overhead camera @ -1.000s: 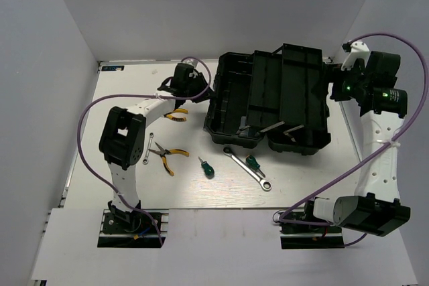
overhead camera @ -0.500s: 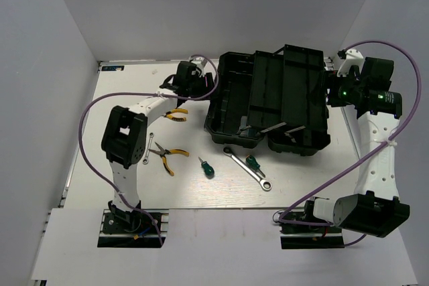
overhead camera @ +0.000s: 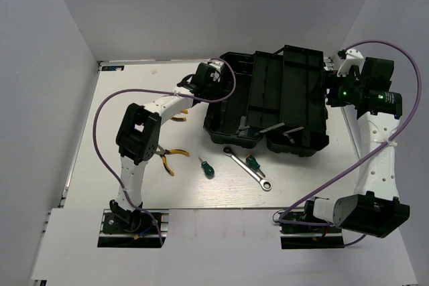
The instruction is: Sort the tools into containers
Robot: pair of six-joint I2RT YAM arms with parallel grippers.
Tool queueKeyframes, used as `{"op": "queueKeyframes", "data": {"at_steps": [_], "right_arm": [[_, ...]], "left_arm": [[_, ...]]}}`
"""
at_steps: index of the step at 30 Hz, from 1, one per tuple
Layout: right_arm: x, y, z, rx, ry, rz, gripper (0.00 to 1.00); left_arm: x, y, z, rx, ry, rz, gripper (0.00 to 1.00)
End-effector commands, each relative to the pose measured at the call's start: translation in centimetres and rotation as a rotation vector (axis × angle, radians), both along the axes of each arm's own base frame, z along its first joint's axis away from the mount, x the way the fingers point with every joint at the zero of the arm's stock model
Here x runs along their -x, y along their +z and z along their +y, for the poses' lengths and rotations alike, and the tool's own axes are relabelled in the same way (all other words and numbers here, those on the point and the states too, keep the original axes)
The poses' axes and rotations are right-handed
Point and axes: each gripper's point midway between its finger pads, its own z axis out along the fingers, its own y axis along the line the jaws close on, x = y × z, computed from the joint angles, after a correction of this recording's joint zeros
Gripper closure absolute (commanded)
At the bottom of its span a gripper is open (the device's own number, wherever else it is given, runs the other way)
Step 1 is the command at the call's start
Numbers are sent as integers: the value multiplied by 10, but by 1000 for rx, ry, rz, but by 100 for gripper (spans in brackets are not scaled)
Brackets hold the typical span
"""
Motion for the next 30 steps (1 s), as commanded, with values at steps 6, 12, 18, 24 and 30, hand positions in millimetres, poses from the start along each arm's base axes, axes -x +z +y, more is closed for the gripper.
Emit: {"op": "queueKeyframes", "data": {"at_steps": [6,12,18,24,30], "right_arm": [[1,17,4,-9,14,-62,21],[5,14,5,-16,14,-55,21],[10,12,6,-11,20,-50,21],[13,8,8,-18,25,-45,21],[16,6,8,-14,25,-42,21]], "left_arm": [[5,-11,35,-100,214,89,100],[18,-29,35,-19,357,199,100],[24,-42,42,36,434,254,100],[20,-49,50,97,513,298,100],[15,-51,52,151,553,327,100]]}}
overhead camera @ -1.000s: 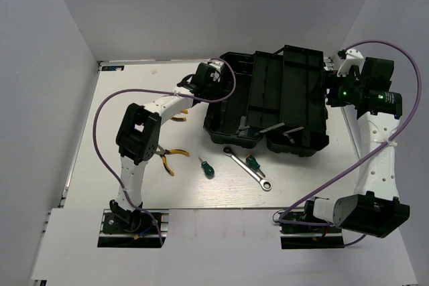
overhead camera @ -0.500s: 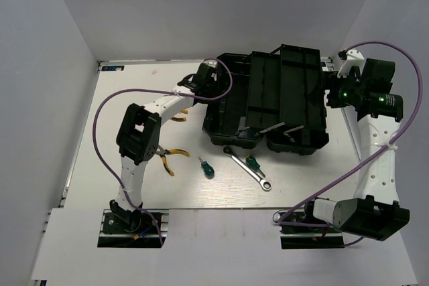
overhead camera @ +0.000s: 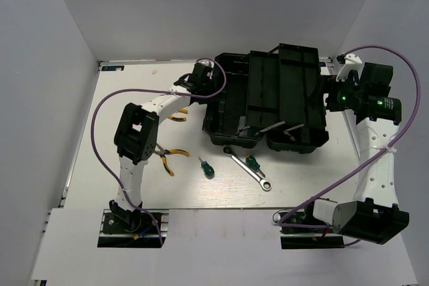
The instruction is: Sort the tools into containers
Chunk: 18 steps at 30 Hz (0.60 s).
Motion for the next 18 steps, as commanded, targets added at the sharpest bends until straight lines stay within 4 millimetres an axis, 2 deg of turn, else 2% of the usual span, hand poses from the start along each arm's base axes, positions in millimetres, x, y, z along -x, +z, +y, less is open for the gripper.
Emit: {"op": "queueKeyframes", "data": {"at_steps": [1,11,12,13,18], "right_arm": [[5,10,4,1,19,-47,21],[7,4,4,-3,19,-39,21],[7,5,5,-3,18,-42,21],[8,3,5,-6,17,-36,21],[7,2,5,-10,18,-33,21]], "left_arm": [[13,-51,46,10,259,198,100],[6,-55,67,26,305,218,100],[9,-59,68,26,314,230,100],[6,-53,65,45,307,214,100],[14,-64,66,41,302,233,100]]}}
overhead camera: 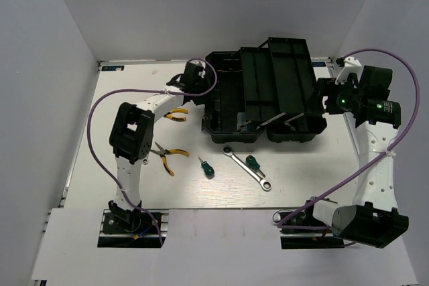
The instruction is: Sort the tools into containers
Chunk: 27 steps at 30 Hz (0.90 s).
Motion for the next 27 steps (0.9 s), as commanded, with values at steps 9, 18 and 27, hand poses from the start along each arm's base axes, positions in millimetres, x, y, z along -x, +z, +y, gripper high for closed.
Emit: {"op": "queueKeyframes", "data": {"at_steps": [9,18,27], "right_arm": [[12,13,22,-24,164,-69,12],[36,9,63,-71,446,-104,17],[66,-22,118,17,646,-57,31]], "left_arm": [[-3,-23,37,-91,49,74,32],[-19,82,36,-103,-39,-140,10],[31,188,35,-45,-167,-360,12]]}}
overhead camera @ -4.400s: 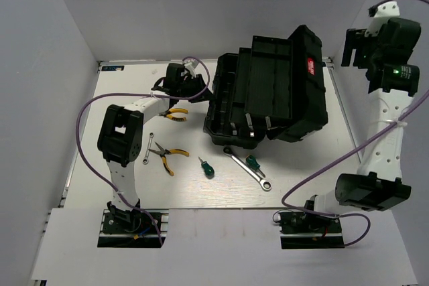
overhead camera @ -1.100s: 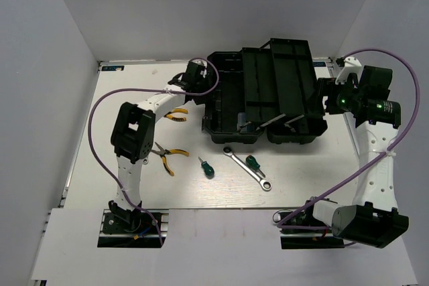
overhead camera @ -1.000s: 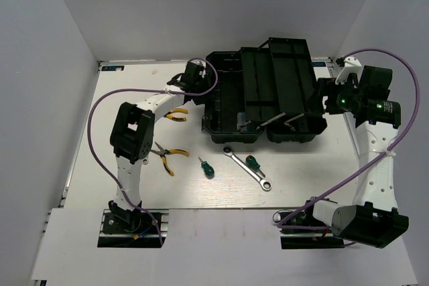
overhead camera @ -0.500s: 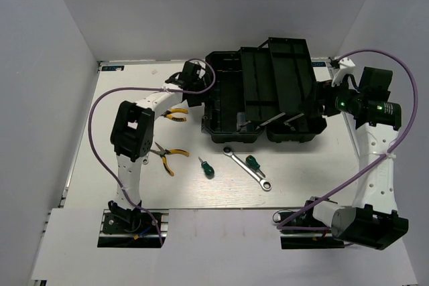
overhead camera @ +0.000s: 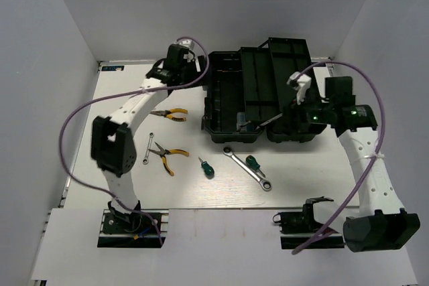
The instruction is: Sort the tools into containers
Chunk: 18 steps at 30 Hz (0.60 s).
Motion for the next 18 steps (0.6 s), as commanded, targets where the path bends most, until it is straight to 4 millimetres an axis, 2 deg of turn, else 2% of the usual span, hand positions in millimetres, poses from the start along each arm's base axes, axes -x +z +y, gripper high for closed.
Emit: {"op": "queueKeyframes", "data": {"at_steps": [1,2,3,4,5,6,8,9,10,11,12,13,14,18], "right_arm": [[16,-18,21,77,83,-35,32],[21,-26,26,84,94,-14,32],[41,-40,44,96,167,14,34],[39,-58,43,137,147,20,34],[44,-62,47,146,159,9,34],[53,-92,48,205,174,29,34],[61,-116,45,261,184,47,34],[64,-120,48,283,190,27,32],[71,-138,47,304,199,56,30],[72,-142,52,310,219,38,28],[69,-152,49,355,185,41,28],[68,-166,46,394,181,61,21],[61,-168,46,419,156,32,21],[46,-180,47,481,107,-5,17]], "left_arm": [[38,77,7,38,-85,-175,14],[48,79,11,35,-99,-179,18],[63,101,20,42,-97,-236,32],[74,81,32,-4,-84,-215,43],[82,79,43,-14,-61,-216,62],[99,74,61,-39,-33,-223,70],[118,64,81,-88,9,-217,75],[132,43,91,-114,22,-185,72],[144,54,99,-105,38,-228,65],[157,35,106,-127,44,-194,53],[164,33,109,-125,44,-198,32],[173,37,113,-117,46,-214,26],[181,26,118,-126,57,-188,23],[193,18,121,-128,48,-169,19]]}}
